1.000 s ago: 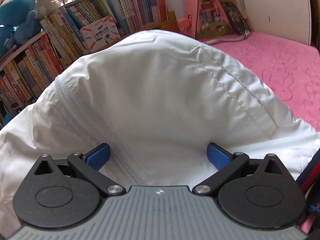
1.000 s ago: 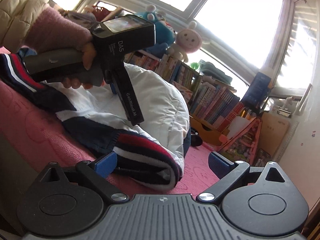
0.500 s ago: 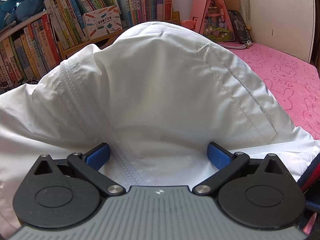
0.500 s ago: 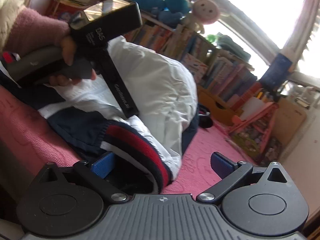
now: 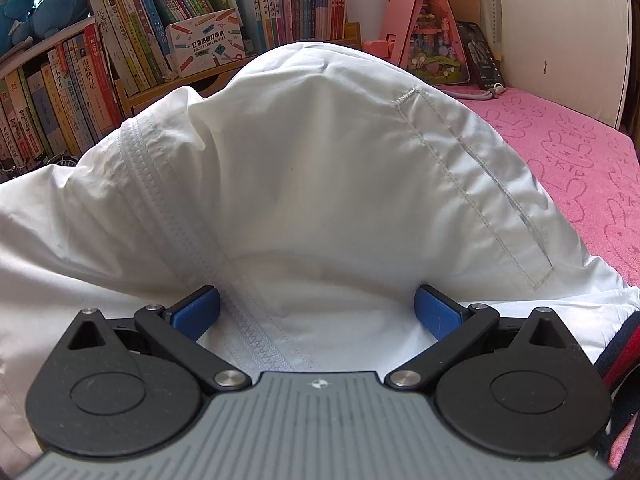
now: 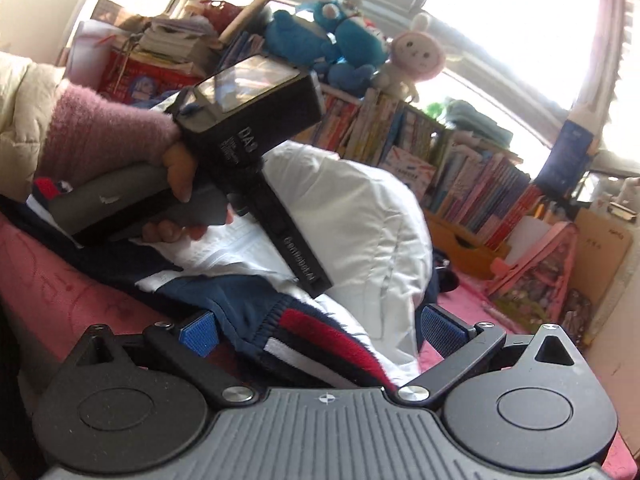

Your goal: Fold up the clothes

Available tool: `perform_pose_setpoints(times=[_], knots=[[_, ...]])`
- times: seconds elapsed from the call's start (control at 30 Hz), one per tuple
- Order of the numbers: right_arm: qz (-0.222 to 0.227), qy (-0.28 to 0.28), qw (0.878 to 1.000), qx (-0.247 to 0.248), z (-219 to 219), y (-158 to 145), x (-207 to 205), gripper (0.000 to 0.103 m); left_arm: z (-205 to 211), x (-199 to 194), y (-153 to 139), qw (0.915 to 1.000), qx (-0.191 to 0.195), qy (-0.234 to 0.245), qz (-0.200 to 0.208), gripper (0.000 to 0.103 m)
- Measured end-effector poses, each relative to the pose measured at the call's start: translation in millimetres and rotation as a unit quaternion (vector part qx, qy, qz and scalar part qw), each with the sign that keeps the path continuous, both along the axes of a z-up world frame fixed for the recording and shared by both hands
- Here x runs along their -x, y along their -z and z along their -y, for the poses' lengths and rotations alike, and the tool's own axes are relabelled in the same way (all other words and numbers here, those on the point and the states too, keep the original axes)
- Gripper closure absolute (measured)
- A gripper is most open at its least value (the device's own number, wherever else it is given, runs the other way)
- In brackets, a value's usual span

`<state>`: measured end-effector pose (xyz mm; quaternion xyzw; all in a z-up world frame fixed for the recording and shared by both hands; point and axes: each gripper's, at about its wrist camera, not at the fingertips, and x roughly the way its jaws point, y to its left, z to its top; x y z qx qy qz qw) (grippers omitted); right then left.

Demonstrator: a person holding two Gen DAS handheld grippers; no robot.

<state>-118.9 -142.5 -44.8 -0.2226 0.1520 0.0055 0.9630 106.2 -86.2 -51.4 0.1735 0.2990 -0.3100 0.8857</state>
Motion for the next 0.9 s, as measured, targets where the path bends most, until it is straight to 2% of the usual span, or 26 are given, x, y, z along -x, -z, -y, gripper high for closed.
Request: perform_pose_setpoints(times=[0.13,0.27,0.47,0.83,0.9], knots=[[0.018,0.045,0.999,0.002,9.2,-2.4,1.7,0.000,-0.2,0.0,0.0,1.0000,0.001,0.000,0.000,0.000],[0.054,0.093,0.992,0.066,9.2,8.0,3.5,0.000,0.4,0.6,0.6,1.0000,0.000,-0.001,0.000,0.000],[0.111,0.156,0.980,0.058,15.2,-1.2,31.5,0.000,0.8,0.3,0.5,1.0000,0.001,-0.001,-0.001,0.000],[0.053,0.108,0.991,0.049,1.3,15.9,42.0,0.000,-1.4,0.5,-0.3,1.0000,0.001,0.001,0.000,0.000],[0.045,0.123,0.991,0.032,13.9,11.1,35.3,0.001,-4.8,5.1,-2.8,1.0000,-0.001,0.001,0.008,0.000]])
